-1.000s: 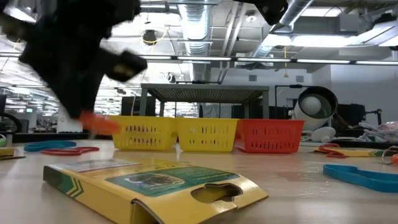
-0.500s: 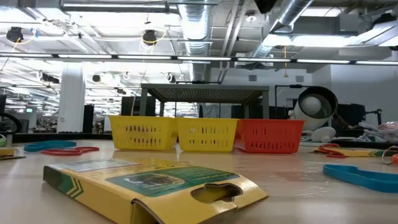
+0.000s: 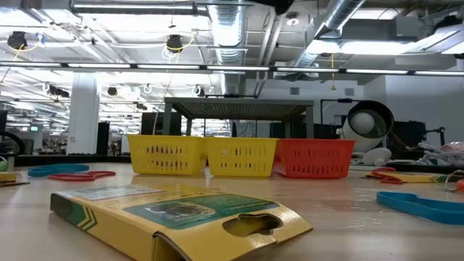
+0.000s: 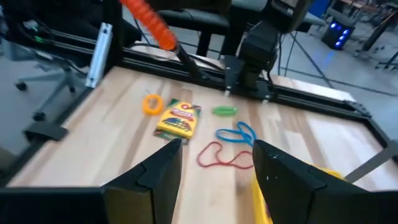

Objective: Pick & Place Office Desk Supplies
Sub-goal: Put the orange spring keychain into the left yellow bin

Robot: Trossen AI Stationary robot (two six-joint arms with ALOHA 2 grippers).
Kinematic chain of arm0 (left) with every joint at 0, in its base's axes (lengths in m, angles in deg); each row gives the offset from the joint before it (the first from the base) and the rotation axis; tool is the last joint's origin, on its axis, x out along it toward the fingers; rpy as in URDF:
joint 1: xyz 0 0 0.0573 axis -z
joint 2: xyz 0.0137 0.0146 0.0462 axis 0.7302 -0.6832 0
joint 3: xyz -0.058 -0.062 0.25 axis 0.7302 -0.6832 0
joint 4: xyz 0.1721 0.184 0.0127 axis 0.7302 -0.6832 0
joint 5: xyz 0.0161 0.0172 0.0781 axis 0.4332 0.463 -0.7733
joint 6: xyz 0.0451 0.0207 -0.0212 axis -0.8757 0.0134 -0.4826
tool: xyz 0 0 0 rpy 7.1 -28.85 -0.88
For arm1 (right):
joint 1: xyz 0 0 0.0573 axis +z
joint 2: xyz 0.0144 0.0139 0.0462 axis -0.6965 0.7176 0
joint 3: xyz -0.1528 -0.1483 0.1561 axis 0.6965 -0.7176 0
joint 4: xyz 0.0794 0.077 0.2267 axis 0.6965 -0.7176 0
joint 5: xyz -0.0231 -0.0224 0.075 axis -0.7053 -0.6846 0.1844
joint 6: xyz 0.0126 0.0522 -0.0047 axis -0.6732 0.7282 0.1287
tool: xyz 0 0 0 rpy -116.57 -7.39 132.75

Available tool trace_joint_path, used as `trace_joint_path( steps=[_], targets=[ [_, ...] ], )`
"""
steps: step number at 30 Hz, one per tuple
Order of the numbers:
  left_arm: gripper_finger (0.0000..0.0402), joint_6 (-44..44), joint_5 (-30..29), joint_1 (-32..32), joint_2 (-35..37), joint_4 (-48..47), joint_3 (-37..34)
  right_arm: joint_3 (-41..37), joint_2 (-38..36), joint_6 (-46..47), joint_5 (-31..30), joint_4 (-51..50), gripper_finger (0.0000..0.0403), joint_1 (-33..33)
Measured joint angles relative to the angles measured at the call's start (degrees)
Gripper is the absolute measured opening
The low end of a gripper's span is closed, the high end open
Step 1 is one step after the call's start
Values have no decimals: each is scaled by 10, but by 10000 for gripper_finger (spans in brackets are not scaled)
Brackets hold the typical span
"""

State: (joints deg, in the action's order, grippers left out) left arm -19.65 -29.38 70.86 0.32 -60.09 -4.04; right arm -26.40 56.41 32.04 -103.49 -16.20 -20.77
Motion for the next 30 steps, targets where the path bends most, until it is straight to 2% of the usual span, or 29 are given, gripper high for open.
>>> trace_joint_path(
  steps=[11,15,23,30],
  targets=[
    [20,8,54,-32,0,19,0,70,58,-72,31,-1,188,-34],
    [19,9,54,-39,0,19,0,74,53,-91,33,-3,188,-36],
    [20,10,54,-62,0,19,0,75,25,-98,106,9,188,-34],
    [21,10,54,-72,-10,25,0,75,30,-102,122,29,188,-31]
  ],
)
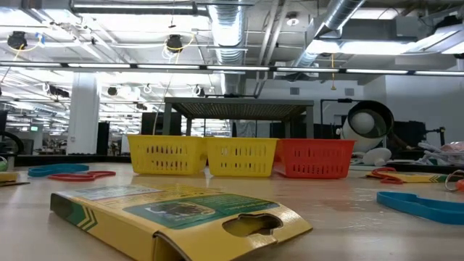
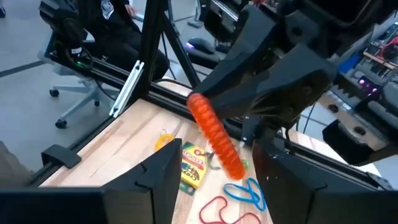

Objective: Pick & Place Office Desk Supplies
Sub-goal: Put the orange spring keychain into the left yellow bin

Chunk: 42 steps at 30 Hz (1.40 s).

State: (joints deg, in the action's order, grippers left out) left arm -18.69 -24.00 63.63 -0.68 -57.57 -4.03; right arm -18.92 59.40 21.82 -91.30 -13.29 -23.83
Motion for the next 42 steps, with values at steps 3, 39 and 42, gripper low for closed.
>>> trace_joint_path(
  steps=[3,39,42],
  targets=[
    [21,0,6,-1,-6,-1,0,0,0,0,0,7,188,0],
    [53,-20,13,-37,-4,38,0,0,0,5,14,13,12,-7],
    [72,-20,12,-39,1,31,0,0,0,6,12,7,9,-7]
  ],
)
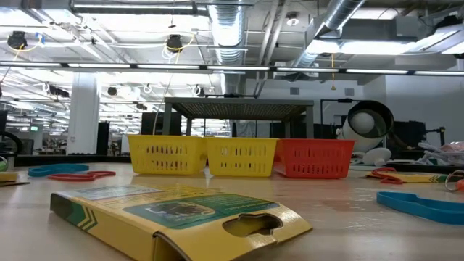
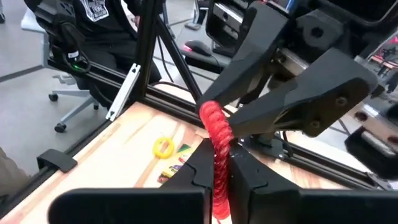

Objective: Pick & Place Office Desk Supplies
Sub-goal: Put the orange spring keychain into the left yellow bin

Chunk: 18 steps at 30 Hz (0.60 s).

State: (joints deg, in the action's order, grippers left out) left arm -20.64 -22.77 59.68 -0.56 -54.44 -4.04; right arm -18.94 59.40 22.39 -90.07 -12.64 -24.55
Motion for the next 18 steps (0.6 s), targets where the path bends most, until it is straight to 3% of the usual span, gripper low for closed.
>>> trace_joint_path(
  steps=[8,18],
  targets=[
    [111,0,-3,0,6,3,0,0,0,5,1,-13,4,1],
    [188,0,-39,-2,23,-16,0,0,-13,8,-23,-40,4,1]
  ],
)
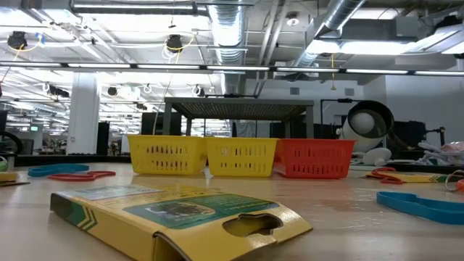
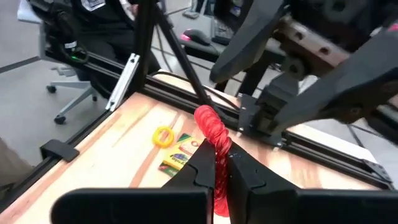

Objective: Pick & Place Office Desk Supplies
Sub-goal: Put the orange spring keychain into the left yellow bin

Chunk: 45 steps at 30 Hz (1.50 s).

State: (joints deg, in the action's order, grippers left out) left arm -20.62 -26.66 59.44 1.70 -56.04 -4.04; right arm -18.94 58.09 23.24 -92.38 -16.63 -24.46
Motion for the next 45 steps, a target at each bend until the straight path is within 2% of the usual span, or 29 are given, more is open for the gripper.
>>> trace_joint_path(
  steps=[6,14,23,27,36,41,45],
  targets=[
    [200,0,-35,-12,39,-61,0,0,0,8,-5,-19,4,-21],
    [185,0,-116,-13,101,-140,0,0,3,25,1,-34,5,-86],
    [179,13,-160,-11,104,-185,0,10,25,51,30,-37,5,-153],
    [179,13,-162,-11,99,-188,0,72,74,44,45,-84,5,-165],
    [175,17,-162,13,99,-189,0,275,224,-1,71,-290,5,-178],
    [174,21,-162,39,99,-191,0,327,277,0,73,-363,6,-197],
    [172,21,-162,58,103,-193,0,336,294,10,88,-377,6,-210]
  ],
)
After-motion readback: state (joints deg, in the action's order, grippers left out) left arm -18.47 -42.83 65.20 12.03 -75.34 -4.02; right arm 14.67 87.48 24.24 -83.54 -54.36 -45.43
